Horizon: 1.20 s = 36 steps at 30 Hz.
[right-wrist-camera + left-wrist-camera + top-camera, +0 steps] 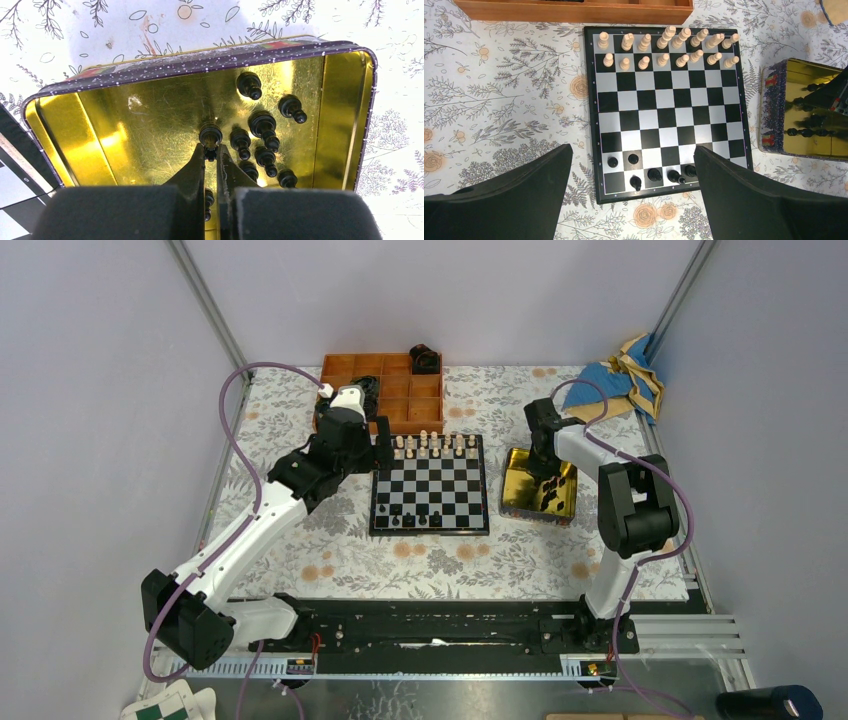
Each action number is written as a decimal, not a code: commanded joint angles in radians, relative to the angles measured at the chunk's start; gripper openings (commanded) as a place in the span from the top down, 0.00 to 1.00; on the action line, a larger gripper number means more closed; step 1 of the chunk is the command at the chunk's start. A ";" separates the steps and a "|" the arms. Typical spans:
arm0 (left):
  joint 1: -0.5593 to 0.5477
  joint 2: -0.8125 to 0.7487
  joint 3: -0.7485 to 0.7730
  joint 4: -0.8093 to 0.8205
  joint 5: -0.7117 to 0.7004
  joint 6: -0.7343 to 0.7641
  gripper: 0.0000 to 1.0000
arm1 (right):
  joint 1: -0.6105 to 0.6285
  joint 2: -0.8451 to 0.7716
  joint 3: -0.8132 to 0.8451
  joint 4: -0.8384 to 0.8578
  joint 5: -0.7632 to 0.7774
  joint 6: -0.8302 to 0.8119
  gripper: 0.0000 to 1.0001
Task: Set up the chess pieces on the board
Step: Pick up the chess piece from the storage box, then place the chess piece on the chessboard.
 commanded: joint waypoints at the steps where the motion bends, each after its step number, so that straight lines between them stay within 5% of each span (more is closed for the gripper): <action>1: 0.008 0.007 -0.004 0.020 0.005 0.017 0.01 | -0.005 -0.014 0.045 0.001 -0.026 0.002 1.00; 18: 0.008 0.008 0.005 0.026 0.015 0.015 0.01 | 0.009 -0.089 0.071 -0.014 -0.080 -0.023 1.00; 36: 0.010 0.017 -0.001 0.036 0.024 0.009 0.01 | 0.353 -0.209 0.126 -0.160 -0.020 -0.061 1.00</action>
